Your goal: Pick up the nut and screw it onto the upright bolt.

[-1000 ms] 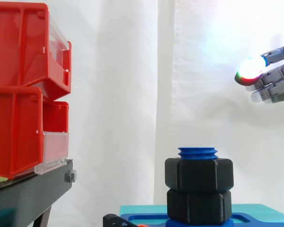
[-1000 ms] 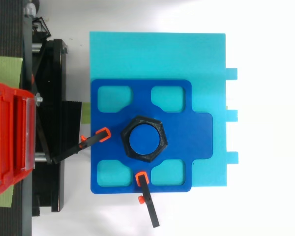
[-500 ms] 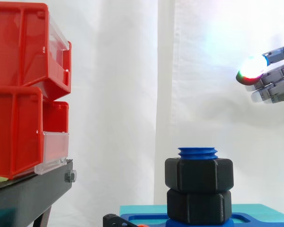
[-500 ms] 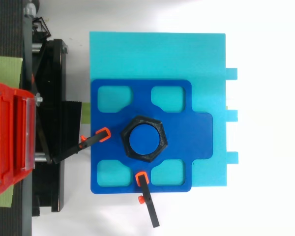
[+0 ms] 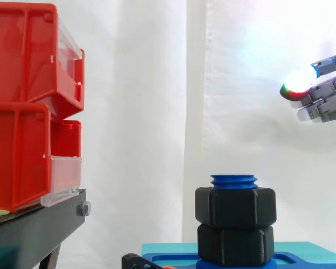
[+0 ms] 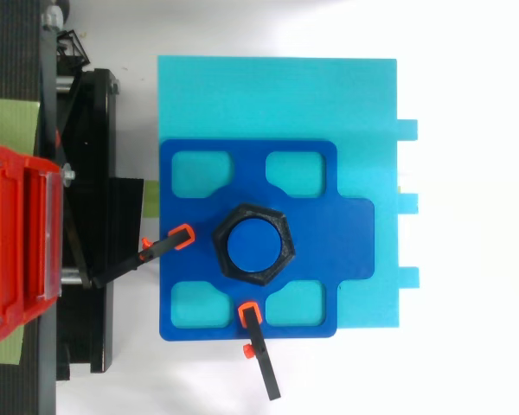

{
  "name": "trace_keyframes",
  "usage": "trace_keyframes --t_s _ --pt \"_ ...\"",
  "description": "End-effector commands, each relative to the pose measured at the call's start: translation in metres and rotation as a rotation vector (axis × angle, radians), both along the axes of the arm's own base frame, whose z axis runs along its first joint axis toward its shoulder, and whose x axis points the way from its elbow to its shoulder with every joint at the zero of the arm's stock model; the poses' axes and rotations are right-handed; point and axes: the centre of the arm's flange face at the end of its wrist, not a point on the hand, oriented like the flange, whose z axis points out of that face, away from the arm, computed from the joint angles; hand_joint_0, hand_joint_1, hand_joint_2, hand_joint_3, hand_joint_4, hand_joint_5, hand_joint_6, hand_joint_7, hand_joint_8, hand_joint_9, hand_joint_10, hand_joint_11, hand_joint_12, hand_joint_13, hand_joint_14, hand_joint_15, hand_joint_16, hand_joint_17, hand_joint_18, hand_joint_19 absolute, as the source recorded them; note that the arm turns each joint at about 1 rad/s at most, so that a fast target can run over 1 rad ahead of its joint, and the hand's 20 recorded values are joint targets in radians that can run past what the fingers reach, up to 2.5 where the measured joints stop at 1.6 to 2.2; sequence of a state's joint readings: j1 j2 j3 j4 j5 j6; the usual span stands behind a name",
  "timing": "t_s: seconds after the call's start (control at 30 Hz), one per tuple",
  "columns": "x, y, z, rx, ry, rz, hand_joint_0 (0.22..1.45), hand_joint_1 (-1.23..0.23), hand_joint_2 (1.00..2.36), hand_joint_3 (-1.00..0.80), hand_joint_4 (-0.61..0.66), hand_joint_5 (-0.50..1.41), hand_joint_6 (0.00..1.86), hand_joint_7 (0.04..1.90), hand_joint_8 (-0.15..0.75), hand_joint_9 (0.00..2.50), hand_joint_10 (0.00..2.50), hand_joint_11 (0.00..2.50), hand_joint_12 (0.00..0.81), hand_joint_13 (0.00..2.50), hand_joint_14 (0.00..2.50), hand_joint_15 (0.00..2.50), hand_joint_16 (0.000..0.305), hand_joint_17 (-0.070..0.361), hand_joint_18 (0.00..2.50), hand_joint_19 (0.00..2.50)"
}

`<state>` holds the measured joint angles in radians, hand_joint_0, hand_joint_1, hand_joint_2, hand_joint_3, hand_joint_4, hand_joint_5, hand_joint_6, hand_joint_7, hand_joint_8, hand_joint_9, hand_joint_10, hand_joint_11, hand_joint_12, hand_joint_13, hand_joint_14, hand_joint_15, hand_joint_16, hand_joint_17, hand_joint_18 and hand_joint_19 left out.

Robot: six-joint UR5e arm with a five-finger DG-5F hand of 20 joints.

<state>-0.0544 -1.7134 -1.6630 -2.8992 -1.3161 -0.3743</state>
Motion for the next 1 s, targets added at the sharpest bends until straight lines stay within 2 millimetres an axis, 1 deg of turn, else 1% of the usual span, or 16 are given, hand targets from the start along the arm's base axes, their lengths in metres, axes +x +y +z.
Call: trace_keyframes --t_s 0.0,0.07,0.1,0.13,0.2,0.3,0.37,0.5,0.6,0.67,0.7,0.77,0.87,0.97 --pt "0.0001 0.0002 0.0001 0.0 0.0 -0.001 0.42 -0.34 1.0 -0.5 0.26 -0.24 0.5 0.68 0.285 0.03 0.0 0.0 0.42 0.0 0.0 0.0 0.063 0.143 0.0 0.0" --pt "0.0001 0.0002 0.0001 0.0 0.0 -0.001 0.43 -0.35 1.0 -0.5 0.28 -0.24 0.5 0.69 0.282 0.03 0.0 0.0 0.416 0.0 0.0 0.0 0.063 0.141 0.0 0.0" --pt "0.0002 0.0005 0.0001 0.0 0.0 0.002 0.44 -0.35 1.0 -0.5 0.3 -0.23 0.5 0.76 0.282 0.01 0.0 0.0 0.414 0.0 0.0 0.0 0.062 0.139 0.0 0.0" --pt "0.0002 0.0005 0.0001 0.0 0.0 0.002 0.44 -0.34 1.0 -0.5 0.3 -0.23 0.5 0.76 0.281 0.0 0.0 0.0 0.412 0.0 0.0 0.0 0.062 0.139 0.0 0.0" --pt "0.0002 0.0004 0.0001 0.0 0.0 0.001 0.45 -0.35 1.0 -0.5 0.26 -0.23 0.5 0.75 0.274 0.01 0.0 0.0 0.409 0.0 0.0 0.0 0.061 0.138 0.0 0.0" --pt "-0.0005 -0.0006 -0.0006 0.0 0.001 -0.002 0.45 -0.34 1.0 -0.5 0.27 -0.23 0.5 0.78 0.27 0.0 0.0 0.0 0.405 0.0 0.0 0.0 0.06 0.136 0.0 0.0" --pt "0.0002 0.0005 0.0001 0.0 0.0 0.002 0.45 -0.34 1.0 -0.5 0.26 -0.23 0.5 0.72 0.27 0.0 0.0 0.0 0.403 0.0 0.0 0.0 0.06 0.135 0.0 0.0" --pt "0.0001 0.0002 0.0001 0.0 0.0 -0.001 0.46 -0.35 1.0 -0.5 0.27 -0.23 0.5 0.75 0.266 0.0 0.0 0.0 0.399 0.0 0.0 0.0 0.059 0.133 0.0 0.0" --pt "-0.0002 -0.0006 0.0001 0.0 0.0 -0.002 0.46 -0.36 1.0 -0.5 0.27 -0.24 0.5 0.69 0.272 0.0 0.0 0.0 0.398 0.0 0.0 0.0 0.059 0.133 0.0 0.0" --pt "-0.0001 -0.0004 0.0001 0.0 0.0 -0.001 0.46 -0.36 1.0 -0.5 0.28 -0.23 0.5 0.7 0.272 0.0 0.0 0.0 0.395 0.0 0.0 0.0 0.058 0.132 0.0 0.0" --pt "-0.0001 -0.0003 0.0001 0.0 0.0 0.001 0.46 -0.35 1.0 -0.5 0.26 -0.24 0.5 0.7 0.27 0.0 0.0 0.0 0.396 0.0 0.0 0.0 0.059 0.132 0.0 0.0" --pt "0.0002 0.0005 0.0001 0.0 0.0 0.002 0.46 -0.35 1.0 -0.5 0.26 -0.24 0.5 0.67 0.271 0.0 0.0 0.0 0.397 0.0 0.0 0.0 0.059 0.133 0.0 0.0" --pt "0.0002 0.0004 0.0001 0.0 0.0 0.001 0.46 -0.36 1.0 -0.5 0.27 -0.24 0.5 0.72 0.269 0.0 0.0 0.0 0.396 0.0 0.0 0.0 0.059 0.132 0.0 0.0" --pt "-0.0001 -0.0003 0.0001 0.0 0.0 0.001 0.46 -0.35 1.0 -0.5 0.32 -0.24 0.5 0.66 0.273 0.0 0.0 0.0 0.398 0.0 0.0 0.0 0.059 0.133 0.0 0.0"
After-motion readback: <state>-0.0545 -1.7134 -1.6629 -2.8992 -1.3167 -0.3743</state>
